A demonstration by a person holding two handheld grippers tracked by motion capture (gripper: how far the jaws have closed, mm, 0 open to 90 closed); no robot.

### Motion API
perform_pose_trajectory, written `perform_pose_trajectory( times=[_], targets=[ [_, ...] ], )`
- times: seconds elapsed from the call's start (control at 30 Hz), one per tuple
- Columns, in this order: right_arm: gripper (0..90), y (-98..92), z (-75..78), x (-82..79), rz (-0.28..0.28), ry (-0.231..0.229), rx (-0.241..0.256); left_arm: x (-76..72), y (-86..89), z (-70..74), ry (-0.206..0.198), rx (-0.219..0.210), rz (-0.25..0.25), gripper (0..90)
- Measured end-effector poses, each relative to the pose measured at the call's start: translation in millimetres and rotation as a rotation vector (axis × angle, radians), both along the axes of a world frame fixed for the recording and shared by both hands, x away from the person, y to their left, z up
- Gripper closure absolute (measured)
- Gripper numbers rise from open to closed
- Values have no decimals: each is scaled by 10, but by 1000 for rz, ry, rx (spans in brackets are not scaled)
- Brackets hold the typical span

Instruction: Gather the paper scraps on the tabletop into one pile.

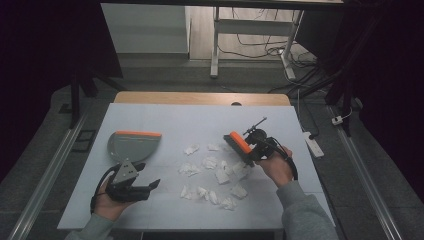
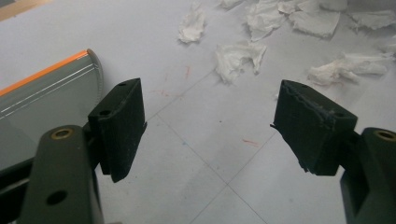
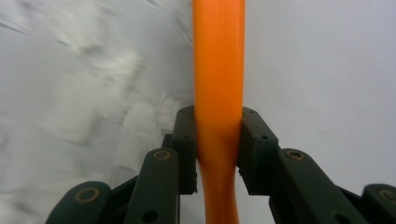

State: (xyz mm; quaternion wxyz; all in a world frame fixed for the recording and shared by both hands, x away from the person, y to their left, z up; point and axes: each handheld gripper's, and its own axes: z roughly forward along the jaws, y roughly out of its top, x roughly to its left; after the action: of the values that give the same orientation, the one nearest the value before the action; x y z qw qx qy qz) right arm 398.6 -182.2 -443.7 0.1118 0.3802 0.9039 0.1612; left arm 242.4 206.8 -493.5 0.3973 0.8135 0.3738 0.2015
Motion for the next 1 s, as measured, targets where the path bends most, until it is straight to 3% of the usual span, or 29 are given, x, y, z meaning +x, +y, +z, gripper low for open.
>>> perform_pose_trajectory(
  times=[0.1,0.23,0.37,0.43,0.53,0.67,0.7,0.83,1.0],
  targets=[
    [709,15,63,-24,16,-9,53,-1,3,0,1,-2,0,255],
    [709,-95,173,26,-17,-42,88,7,18,3,9,-15,0,255],
    [710,-189,226,187,-63,-82,71,23,27,-6,17,-19,4,255],
    [709,-172,205,285,-58,-98,63,23,26,-11,18,-19,4,255],
    [709,-76,111,414,-35,-82,21,21,15,-14,18,-18,0,255],
    [709,103,21,492,27,-101,-122,33,14,-19,21,-24,-6,254],
    [709,139,8,503,31,-95,-136,34,15,-19,22,-26,-8,255],
    [710,282,-33,471,78,-76,-139,22,7,-25,23,-32,-15,258],
    [710,418,-44,345,193,-49,-169,23,-16,-24,21,-26,-16,258]
  ],
)
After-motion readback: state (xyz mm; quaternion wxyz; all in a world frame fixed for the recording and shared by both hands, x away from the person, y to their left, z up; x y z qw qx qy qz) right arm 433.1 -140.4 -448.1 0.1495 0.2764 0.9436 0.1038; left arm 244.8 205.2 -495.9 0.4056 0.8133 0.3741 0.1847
